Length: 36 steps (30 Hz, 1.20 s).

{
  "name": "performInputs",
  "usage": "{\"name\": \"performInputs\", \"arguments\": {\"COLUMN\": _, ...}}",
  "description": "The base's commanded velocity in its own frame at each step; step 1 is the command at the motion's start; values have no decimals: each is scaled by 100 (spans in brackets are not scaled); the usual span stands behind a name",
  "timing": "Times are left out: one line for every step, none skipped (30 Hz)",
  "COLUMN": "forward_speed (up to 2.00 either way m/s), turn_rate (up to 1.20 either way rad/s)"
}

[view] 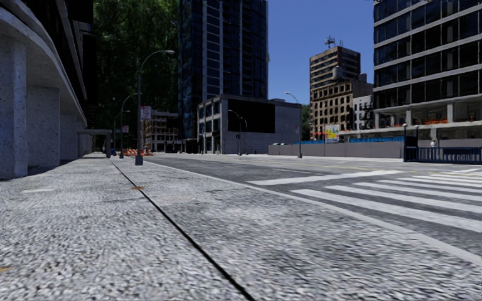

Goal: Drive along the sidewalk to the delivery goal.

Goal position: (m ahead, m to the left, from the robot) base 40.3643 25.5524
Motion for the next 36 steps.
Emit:
{"name": "performInputs", "arguments": {"forward_speed": 200, "turn_rate": 86}}
{"name": "performInputs", "arguments": {"forward_speed": 200, "turn_rate": 86}}
{"name": "performInputs", "arguments": {"forward_speed": 200, "turn_rate": 86}}
{"name": "performInputs", "arguments": {"forward_speed": 200, "turn_rate": 86}}
{"name": "performInputs", "arguments": {"forward_speed": 200, "turn_rate": 86}}
{"name": "performInputs", "arguments": {"forward_speed": 200, "turn_rate": 86}}
{"name": "performInputs", "arguments": {"forward_speed": 200, "turn_rate": 86}}
{"name": "performInputs", "arguments": {"forward_speed": 200, "turn_rate": 86}}
{"name": "performInputs", "arguments": {"forward_speed": 200, "turn_rate": 86}}
{"name": "performInputs", "arguments": {"forward_speed": 200, "turn_rate": 86}}
{"name": "performInputs", "arguments": {"forward_speed": 200, "turn_rate": 86}}
{"name": "performInputs", "arguments": {"forward_speed": 200, "turn_rate": 86}}
{"name": "performInputs", "arguments": {"forward_speed": 200, "turn_rate": 86}}
{"name": "performInputs", "arguments": {"forward_speed": 200, "turn_rate": 86}}
{"name": "performInputs", "arguments": {"forward_speed": 200, "turn_rate": 86}}
{"name": "performInputs", "arguments": {"forward_speed": 200, "turn_rate": 86}}
{"name": "performInputs", "arguments": {"forward_speed": 200, "turn_rate": 86}}
{"name": "performInputs", "arguments": {"forward_speed": 200, "turn_rate": 86}}
{"name": "performInputs", "arguments": {"forward_speed": 200, "turn_rate": 86}}
{"name": "performInputs", "arguments": {"forward_speed": 200, "turn_rate": 86}}
{"name": "performInputs", "arguments": {"forward_speed": 200, "turn_rate": 85}}
{"name": "performInputs", "arguments": {"forward_speed": 200, "turn_rate": 0}}
{"name": "performInputs", "arguments": {"forward_speed": 200, "turn_rate": 0}}
{"name": "performInputs", "arguments": {"forward_speed": 200, "turn_rate": 0}}
{"name": "performInputs", "arguments": {"forward_speed": 200, "turn_rate": 0}}
{"name": "performInputs", "arguments": {"forward_speed": 200, "turn_rate": 0}}
{"name": "performInputs", "arguments": {"forward_speed": 200, "turn_rate": 0}}
{"name": "performInputs", "arguments": {"forward_speed": 200, "turn_rate": 0}}
{"name": "performInputs", "arguments": {"forward_speed": 200, "turn_rate": 0}}
{"name": "performInputs", "arguments": {"forward_speed": 200, "turn_rate": 0}}
{"name": "performInputs", "arguments": {"forward_speed": 200, "turn_rate": 0}}
{"name": "performInputs", "arguments": {"forward_speed": 200, "turn_rate": 0}}
{"name": "performInputs", "arguments": {"forward_speed": 200, "turn_rate": 0}}
{"name": "performInputs", "arguments": {"forward_speed": 200, "turn_rate": 0}}
{"name": "performInputs", "arguments": {"forward_speed": 200, "turn_rate": 0}}
{"name": "performInputs", "arguments": {"forward_speed": 200, "turn_rate": 0}}
